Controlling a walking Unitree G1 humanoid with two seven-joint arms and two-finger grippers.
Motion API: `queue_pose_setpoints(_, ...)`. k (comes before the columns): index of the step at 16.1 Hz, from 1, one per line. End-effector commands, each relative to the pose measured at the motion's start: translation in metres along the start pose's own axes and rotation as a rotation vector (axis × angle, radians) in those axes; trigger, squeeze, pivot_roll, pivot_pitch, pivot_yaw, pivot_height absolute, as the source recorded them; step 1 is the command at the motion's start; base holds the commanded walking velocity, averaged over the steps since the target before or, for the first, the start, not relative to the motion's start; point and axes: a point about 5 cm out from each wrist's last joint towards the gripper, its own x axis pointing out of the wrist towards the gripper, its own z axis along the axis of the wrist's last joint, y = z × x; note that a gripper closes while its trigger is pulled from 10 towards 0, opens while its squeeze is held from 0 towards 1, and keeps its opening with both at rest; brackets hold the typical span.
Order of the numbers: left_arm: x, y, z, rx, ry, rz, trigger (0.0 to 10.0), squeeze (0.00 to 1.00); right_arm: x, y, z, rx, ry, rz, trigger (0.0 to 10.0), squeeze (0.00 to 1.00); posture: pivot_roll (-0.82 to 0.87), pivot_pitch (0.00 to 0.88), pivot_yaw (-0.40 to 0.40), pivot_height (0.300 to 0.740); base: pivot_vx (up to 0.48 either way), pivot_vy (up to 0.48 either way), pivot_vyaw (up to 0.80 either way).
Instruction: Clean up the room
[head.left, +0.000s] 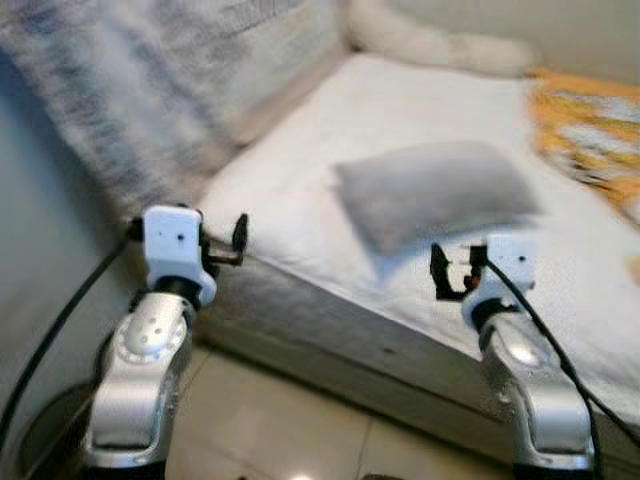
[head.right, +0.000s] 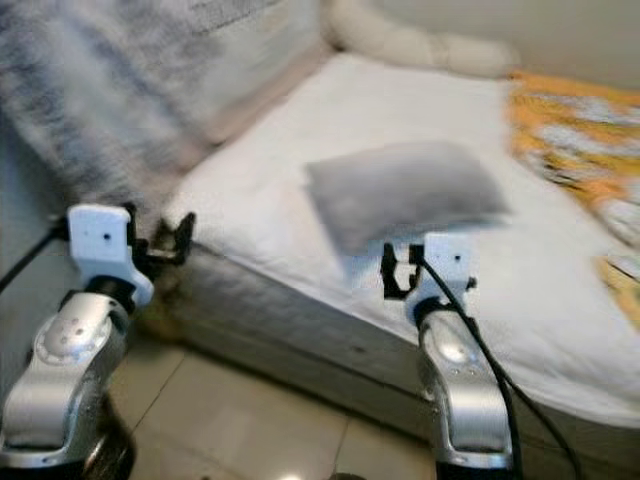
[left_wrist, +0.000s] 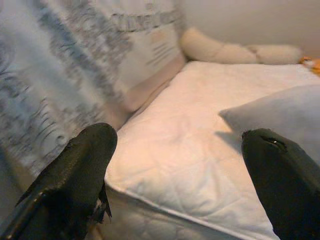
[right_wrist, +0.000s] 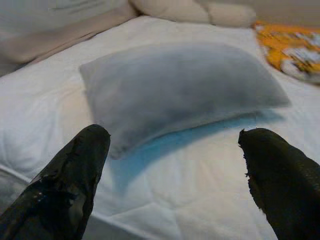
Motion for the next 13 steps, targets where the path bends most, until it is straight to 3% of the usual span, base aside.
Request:
queue_pose_setpoints(1, 0.0009, -0.0011, 0.0023, -0.008, -0.006, -0.007, 10.0, 0.0, 0.0009, 0.0001, 0.0052, -0.008, -0.019, -0.001, 10.0, 0.0, -0.01, 0.021, -0.008, 0.74, 0.0, 0.0, -0.8)
queue_pose_setpoints(5, 0.0032, -0.0005, 0.0025, -0.012, -0.006, -0.004, 10.0, 0.0, 0.0029, 0.0011, 0.0087, -0.012, -0.039, 0.011, 10.0, 0.0, -0.01, 0.024, -0.005, 0.74, 0.18, 0.0, -0.69)
queue_pose_setpoints(13, 0.0066, -0.0001, 0.0019, -0.037, -0.008, 0.008, 10.0, 0.0, 0.0063, 0.0019, 0.0128, -0.029, -0.065, 0.017, 10.0, 0.0, -0.02, 0.03, -0.007, 0.74, 0.279, 0.0, 0.0)
